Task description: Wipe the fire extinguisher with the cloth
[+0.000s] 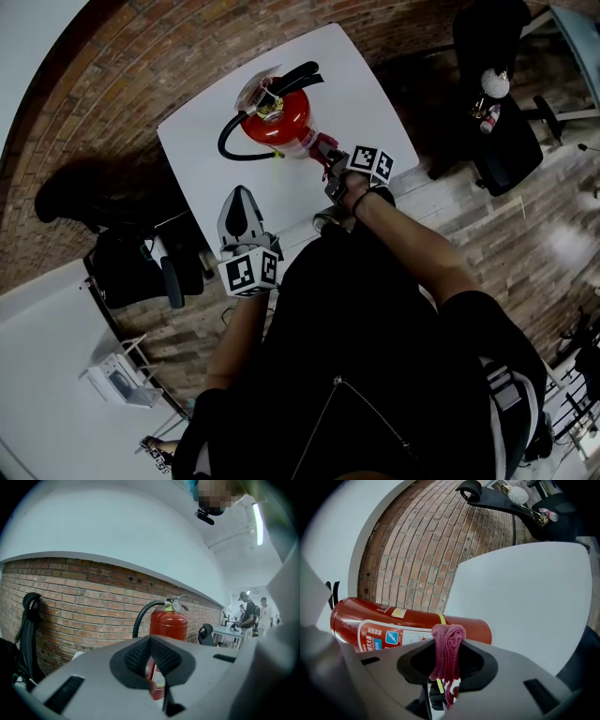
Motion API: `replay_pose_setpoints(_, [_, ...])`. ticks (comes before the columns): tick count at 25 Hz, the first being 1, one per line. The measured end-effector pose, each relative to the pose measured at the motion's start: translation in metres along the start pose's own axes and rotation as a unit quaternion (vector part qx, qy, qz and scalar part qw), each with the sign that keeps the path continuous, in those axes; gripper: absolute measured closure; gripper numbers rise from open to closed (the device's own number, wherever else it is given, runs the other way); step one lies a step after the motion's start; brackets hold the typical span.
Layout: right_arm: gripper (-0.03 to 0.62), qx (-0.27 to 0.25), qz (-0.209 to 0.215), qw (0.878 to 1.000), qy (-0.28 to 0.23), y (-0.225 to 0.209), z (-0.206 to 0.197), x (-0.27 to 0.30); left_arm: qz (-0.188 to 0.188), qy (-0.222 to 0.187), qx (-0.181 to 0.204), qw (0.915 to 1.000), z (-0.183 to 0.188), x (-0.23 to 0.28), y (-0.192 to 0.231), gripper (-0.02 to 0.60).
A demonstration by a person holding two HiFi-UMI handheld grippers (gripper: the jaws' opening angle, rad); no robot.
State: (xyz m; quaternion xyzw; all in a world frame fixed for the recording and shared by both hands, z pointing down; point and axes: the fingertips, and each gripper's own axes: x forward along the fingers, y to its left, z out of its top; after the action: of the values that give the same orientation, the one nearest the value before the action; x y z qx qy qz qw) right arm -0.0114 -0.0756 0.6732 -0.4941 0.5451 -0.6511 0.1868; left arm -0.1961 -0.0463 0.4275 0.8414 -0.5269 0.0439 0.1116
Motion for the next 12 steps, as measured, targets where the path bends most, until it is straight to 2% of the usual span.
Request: replay_pose_setpoints(12, [0.474, -0.001, 0.026, 1.000, 0.003, 0.057, 0.006, -0.030, -0.010, -0.008, -0.006, 0.9999, 0.005, 0.003, -0.006, 0.574])
